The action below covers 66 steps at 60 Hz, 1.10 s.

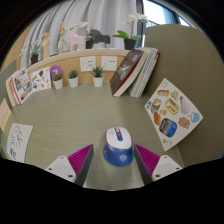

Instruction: Arrange mouse

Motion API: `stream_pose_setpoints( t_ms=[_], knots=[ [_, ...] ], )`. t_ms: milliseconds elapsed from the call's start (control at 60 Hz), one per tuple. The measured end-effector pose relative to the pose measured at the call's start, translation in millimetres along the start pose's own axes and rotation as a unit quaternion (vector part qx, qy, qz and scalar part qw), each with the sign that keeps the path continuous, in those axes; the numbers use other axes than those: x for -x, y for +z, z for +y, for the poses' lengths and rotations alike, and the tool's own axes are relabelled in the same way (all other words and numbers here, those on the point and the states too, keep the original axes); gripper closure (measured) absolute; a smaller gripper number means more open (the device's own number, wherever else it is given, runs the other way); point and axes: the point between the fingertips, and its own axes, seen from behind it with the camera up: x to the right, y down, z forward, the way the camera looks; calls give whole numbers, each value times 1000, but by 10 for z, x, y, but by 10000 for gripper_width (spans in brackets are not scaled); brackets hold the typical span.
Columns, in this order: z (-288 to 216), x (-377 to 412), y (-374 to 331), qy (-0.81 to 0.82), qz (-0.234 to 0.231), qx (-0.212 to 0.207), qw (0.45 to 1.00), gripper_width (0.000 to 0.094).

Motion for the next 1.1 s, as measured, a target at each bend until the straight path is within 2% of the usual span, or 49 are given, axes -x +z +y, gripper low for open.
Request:
stream_pose_setpoints(
  t_ms=[117,200,317,417,517,583,683,783,933,1017,1100],
  knots=[
    [-154,-41,297,6,-6,8,1000,210],
    [-157,-122,408,8,2,21,1000,404],
    [-171,-125,434,5,-8,22,1000,437],
    [-167,-103,424,7,-13,23,1000,511],
    [-151,-106,431,14,-19,38,999,593],
    [-159,-109,430,29,-22,52,998,601],
    [-242,-208,377,35,16,69,997,603],
    [-733,-95,61,52,39,33,997,601],
    [-1853,496,-760,60,55,-78,994,600],
    [-2293,1060,-1226,57,44,-124,990,602],
    [-2502,1753,-1524,47,26,-148,988,603]
  ],
)
